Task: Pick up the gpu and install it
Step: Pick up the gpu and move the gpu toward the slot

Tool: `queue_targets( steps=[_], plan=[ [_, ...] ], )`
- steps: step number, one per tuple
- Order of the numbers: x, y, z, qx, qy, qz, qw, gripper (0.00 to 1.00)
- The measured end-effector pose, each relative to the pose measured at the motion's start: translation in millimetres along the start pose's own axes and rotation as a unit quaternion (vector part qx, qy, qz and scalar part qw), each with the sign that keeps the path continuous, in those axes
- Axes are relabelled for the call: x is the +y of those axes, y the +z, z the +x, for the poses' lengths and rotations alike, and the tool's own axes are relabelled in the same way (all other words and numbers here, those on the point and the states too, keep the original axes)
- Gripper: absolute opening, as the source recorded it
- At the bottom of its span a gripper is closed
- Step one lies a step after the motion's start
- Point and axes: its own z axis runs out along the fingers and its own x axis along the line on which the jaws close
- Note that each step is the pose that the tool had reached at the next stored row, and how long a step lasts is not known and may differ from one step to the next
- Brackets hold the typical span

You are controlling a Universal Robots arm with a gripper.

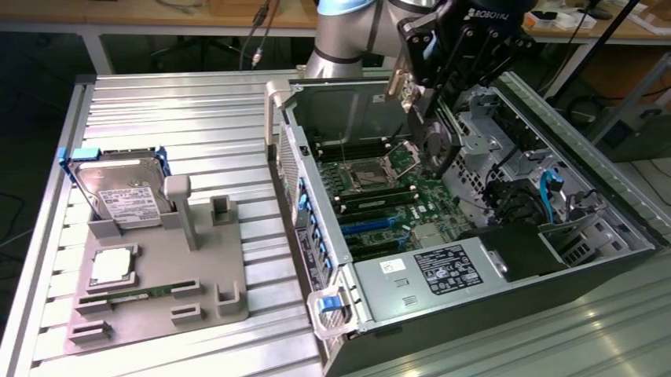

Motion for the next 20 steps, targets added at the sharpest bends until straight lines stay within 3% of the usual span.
queue_targets(
  steps=[7, 20],
  plan=[
    [1.5, 0.3, -18.7, 0.0, 0.0, -0.0001, 1.0, 0.27],
    [3.1, 0.6, -39.2, 0.0, 0.0, -0.0003, 1.0, 0.27]
  ],
)
